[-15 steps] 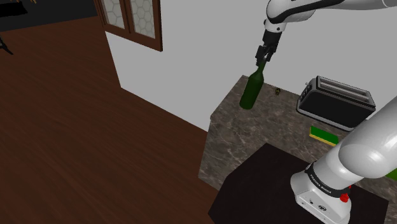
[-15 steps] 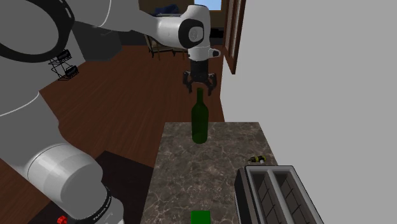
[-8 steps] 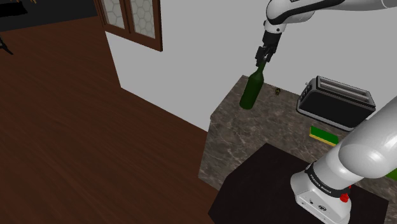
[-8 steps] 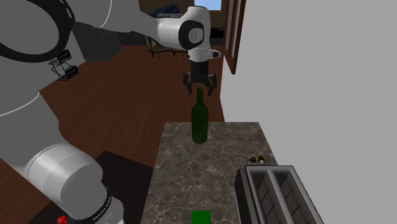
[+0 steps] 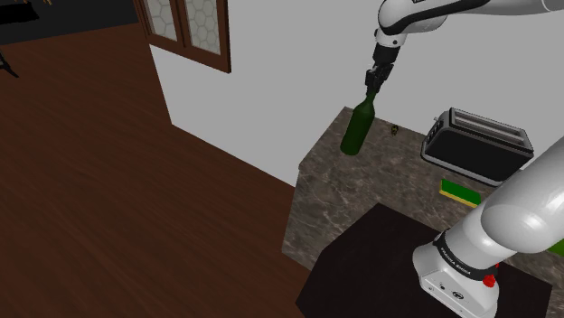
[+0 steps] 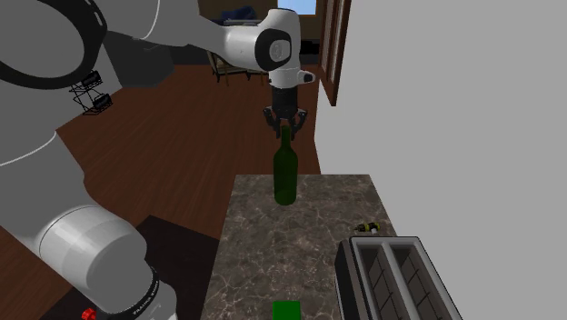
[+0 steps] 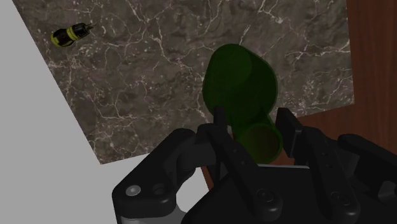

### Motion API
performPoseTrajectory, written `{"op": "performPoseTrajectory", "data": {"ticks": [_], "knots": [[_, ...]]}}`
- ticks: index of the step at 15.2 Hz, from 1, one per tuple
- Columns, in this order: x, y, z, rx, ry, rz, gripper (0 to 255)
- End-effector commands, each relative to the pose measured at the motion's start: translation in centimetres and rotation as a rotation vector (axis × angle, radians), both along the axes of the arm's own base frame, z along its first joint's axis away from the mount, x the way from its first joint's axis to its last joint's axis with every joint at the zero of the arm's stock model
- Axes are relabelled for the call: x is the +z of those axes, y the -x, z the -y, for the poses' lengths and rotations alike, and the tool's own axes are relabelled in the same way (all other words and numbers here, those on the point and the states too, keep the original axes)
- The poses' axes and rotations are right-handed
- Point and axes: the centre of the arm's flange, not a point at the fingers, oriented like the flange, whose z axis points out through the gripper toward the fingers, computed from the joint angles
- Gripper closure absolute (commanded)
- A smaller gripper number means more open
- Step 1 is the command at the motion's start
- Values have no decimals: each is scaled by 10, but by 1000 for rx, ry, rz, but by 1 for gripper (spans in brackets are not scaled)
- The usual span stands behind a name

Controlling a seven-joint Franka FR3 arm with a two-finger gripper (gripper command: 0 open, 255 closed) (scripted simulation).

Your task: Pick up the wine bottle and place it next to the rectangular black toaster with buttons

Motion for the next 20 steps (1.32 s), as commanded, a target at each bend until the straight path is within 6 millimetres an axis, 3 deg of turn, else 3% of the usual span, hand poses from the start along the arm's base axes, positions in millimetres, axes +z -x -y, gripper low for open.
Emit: {"op": "performPoseTrajectory", "data": {"ticks": [1, 20], "knots": [[0, 0, 0, 0, 0, 0, 255], [95, 0, 0, 0, 0, 0, 255]]}}
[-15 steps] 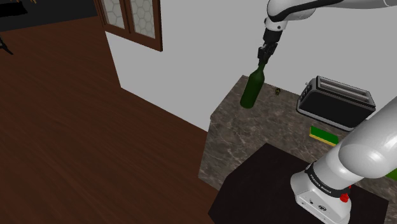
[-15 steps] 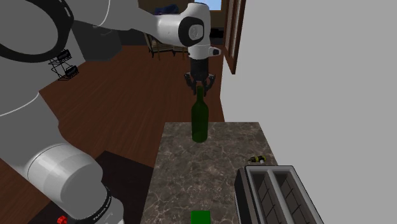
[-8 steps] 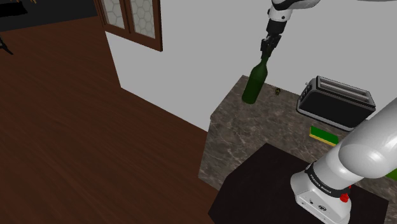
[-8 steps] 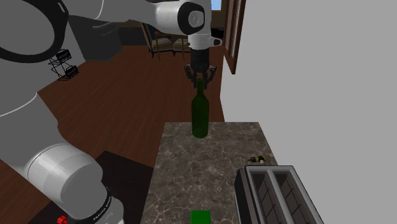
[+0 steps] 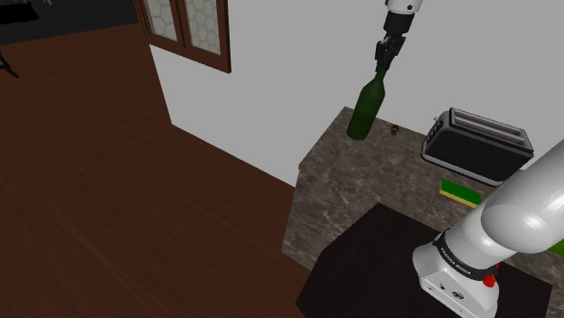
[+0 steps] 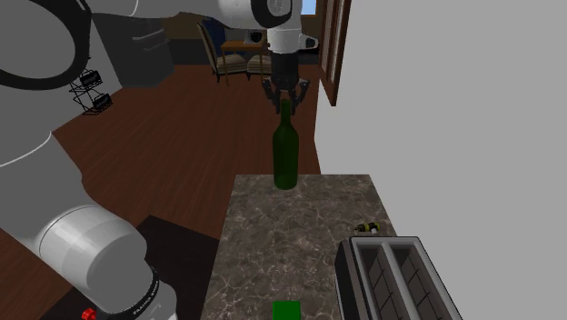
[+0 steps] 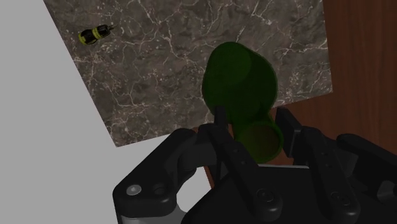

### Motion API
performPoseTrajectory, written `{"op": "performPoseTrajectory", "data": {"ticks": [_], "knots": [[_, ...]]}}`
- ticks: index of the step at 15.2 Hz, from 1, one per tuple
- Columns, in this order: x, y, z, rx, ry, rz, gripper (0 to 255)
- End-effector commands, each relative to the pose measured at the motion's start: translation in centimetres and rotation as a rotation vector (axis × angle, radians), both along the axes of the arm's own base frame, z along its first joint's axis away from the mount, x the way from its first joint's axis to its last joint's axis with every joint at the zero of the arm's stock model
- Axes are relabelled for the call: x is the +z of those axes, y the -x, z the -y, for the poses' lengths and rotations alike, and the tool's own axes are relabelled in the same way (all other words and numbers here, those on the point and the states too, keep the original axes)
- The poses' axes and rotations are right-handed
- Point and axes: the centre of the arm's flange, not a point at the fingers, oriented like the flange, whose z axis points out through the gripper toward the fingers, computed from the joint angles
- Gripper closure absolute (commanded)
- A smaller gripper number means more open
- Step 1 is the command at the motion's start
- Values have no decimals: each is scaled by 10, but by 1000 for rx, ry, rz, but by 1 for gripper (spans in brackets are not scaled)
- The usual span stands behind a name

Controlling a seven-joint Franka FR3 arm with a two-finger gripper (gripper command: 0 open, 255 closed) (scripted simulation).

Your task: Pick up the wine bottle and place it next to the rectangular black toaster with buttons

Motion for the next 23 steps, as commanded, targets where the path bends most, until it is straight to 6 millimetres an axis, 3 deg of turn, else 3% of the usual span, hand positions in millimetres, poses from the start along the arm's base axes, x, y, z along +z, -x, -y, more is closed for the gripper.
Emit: {"op": "performPoseTrajectory", "data": {"ticks": [1, 23], "knots": [[10, 0, 0, 0, 0, 0, 255], [126, 0, 0, 0, 0, 0, 255]]}}
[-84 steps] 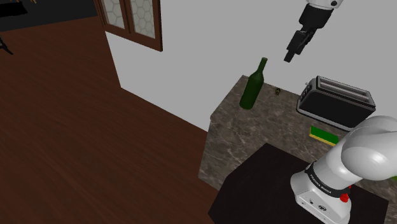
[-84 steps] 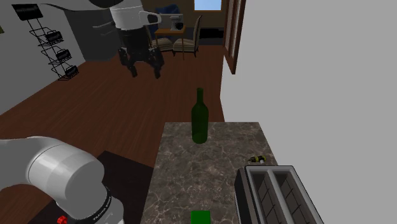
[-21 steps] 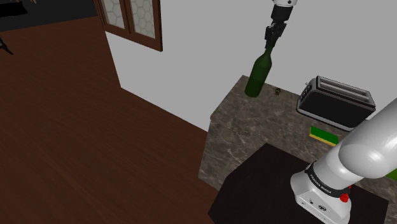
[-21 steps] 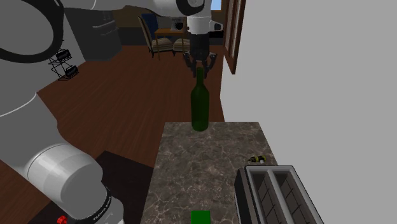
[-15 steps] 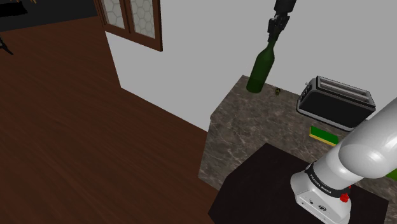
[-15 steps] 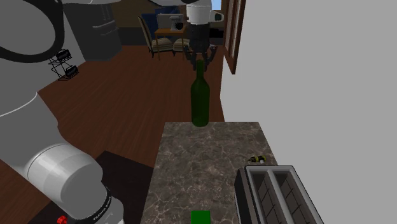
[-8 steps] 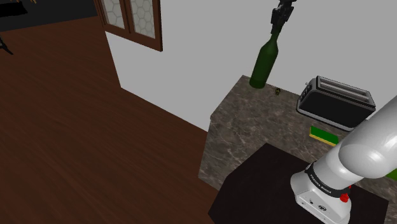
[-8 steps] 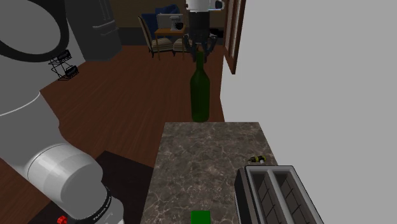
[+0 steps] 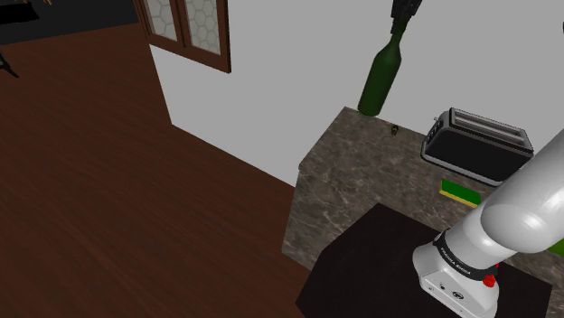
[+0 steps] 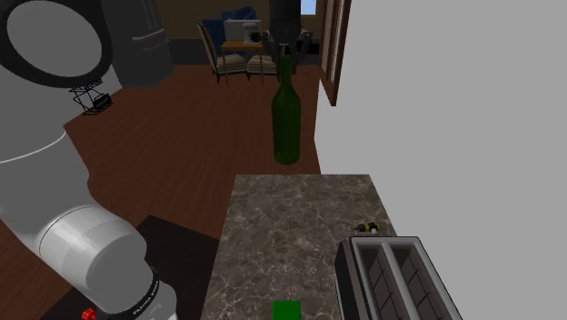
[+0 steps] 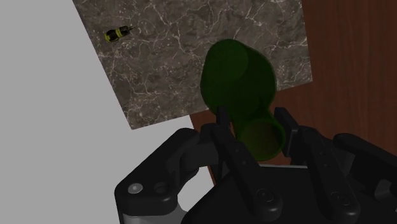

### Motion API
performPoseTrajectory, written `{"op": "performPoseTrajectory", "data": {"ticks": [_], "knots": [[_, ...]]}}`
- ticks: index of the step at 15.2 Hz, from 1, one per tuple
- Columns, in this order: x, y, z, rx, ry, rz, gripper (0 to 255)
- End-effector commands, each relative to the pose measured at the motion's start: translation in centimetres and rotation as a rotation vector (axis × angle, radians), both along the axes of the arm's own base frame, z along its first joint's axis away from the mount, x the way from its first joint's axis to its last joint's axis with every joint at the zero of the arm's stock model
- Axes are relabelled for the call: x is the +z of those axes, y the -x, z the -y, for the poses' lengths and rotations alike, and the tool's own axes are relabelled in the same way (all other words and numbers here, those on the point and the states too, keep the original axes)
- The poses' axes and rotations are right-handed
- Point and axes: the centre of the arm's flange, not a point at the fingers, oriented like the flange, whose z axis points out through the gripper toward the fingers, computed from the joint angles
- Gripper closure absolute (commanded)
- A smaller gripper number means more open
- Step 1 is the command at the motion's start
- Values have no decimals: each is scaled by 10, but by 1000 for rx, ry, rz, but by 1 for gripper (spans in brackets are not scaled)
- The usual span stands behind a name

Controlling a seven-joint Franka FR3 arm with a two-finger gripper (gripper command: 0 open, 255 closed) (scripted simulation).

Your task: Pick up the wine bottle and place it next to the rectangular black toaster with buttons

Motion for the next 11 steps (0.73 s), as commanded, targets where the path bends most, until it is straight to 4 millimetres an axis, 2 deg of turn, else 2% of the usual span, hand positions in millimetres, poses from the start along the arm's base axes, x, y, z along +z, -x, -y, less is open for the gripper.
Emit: {"op": "performPoseTrajectory", "data": {"ticks": [1, 11], "knots": [[11, 0, 0, 0, 0, 0, 255], [63, 0, 0, 0, 0, 0, 255]]}}
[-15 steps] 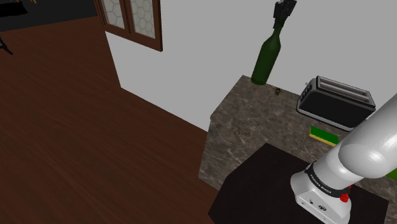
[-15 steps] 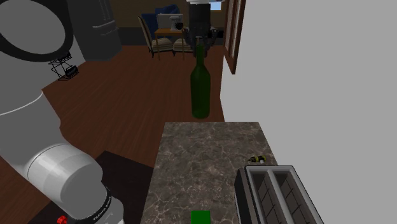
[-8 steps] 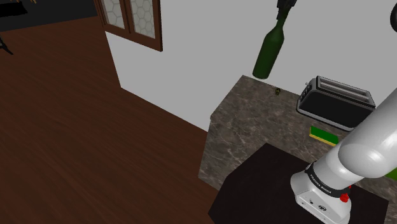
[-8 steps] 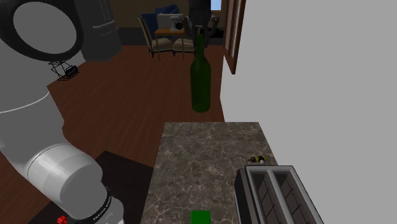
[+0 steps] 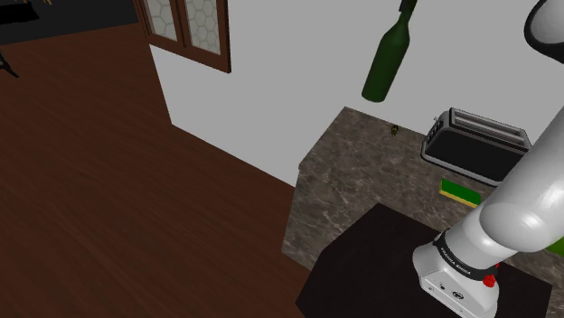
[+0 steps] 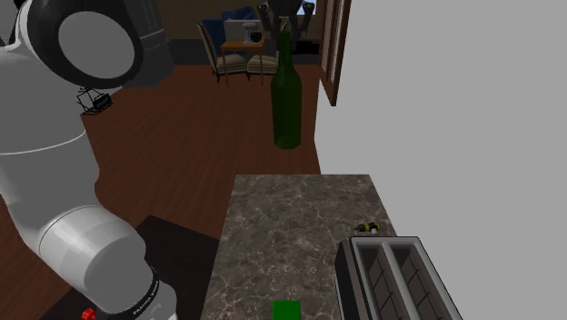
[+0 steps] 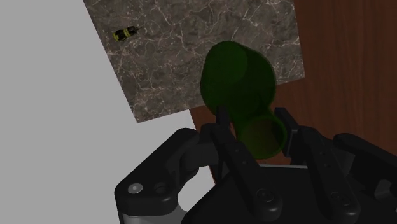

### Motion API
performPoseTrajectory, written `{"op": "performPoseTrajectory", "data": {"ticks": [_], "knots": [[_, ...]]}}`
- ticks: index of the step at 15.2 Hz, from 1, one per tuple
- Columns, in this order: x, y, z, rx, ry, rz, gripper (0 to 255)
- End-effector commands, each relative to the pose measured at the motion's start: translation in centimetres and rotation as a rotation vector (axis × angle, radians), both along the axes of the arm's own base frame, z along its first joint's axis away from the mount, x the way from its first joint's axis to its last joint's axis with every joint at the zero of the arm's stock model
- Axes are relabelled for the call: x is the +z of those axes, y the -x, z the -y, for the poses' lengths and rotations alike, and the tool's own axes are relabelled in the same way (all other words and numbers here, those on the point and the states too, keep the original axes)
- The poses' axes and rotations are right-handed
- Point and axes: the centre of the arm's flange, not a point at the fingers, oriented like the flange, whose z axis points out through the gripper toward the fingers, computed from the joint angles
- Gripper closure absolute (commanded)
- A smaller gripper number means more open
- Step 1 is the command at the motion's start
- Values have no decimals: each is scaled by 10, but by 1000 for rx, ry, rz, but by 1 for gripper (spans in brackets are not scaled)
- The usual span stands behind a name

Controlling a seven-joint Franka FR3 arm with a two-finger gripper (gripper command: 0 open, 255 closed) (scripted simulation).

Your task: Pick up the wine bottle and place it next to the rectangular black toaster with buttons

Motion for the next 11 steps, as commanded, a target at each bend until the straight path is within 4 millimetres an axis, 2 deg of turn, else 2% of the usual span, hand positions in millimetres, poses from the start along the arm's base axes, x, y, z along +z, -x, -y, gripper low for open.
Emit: {"op": "performPoseTrajectory", "data": {"ticks": [1, 11], "knots": [[5, 10, 10, 0, 0, 0, 255], [6, 100, 107, 0, 0, 0, 255]]}}
